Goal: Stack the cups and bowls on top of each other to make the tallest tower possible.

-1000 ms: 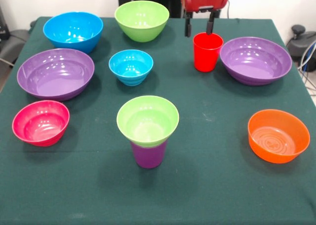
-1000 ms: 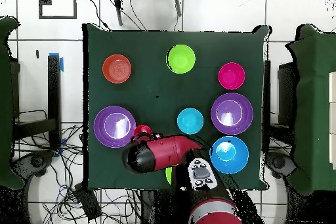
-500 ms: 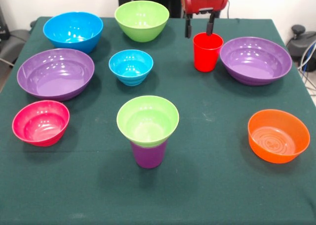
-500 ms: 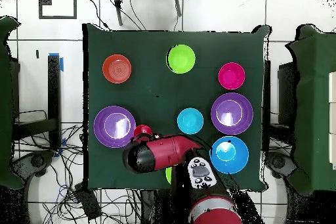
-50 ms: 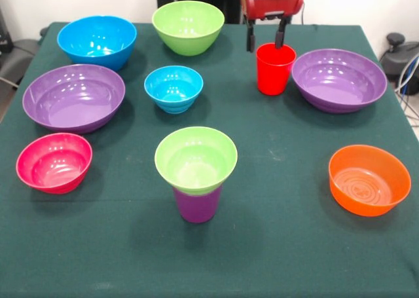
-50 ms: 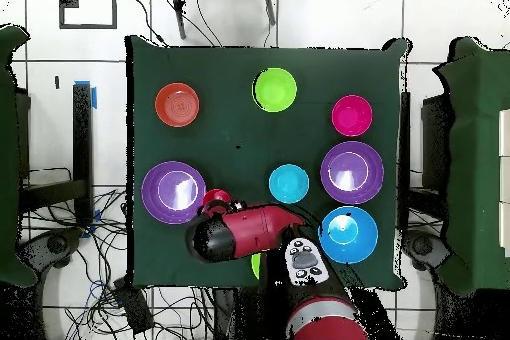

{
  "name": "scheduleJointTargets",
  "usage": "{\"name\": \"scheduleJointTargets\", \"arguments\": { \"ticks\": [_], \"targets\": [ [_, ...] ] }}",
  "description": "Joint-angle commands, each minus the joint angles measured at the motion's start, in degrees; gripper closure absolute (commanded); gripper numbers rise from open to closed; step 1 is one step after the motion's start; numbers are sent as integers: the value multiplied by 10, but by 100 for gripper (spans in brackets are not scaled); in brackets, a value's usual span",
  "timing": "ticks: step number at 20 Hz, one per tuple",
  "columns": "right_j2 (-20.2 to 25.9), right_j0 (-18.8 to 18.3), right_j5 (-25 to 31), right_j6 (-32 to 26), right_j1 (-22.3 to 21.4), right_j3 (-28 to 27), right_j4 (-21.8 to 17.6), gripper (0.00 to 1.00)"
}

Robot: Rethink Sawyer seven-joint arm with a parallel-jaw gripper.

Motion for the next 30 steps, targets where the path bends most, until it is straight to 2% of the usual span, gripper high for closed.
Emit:
{"name": "scheduleJointTargets", "arguments": {
  "ticks": [1,17,30],
  "targets": [
    [30,-11,-22,45,40,-44,-11,0],
    [40,-30,-20,25,50,-63,-25,0],
    [26,-11,-51,49,65,-59,-23,0]
  ]
}}
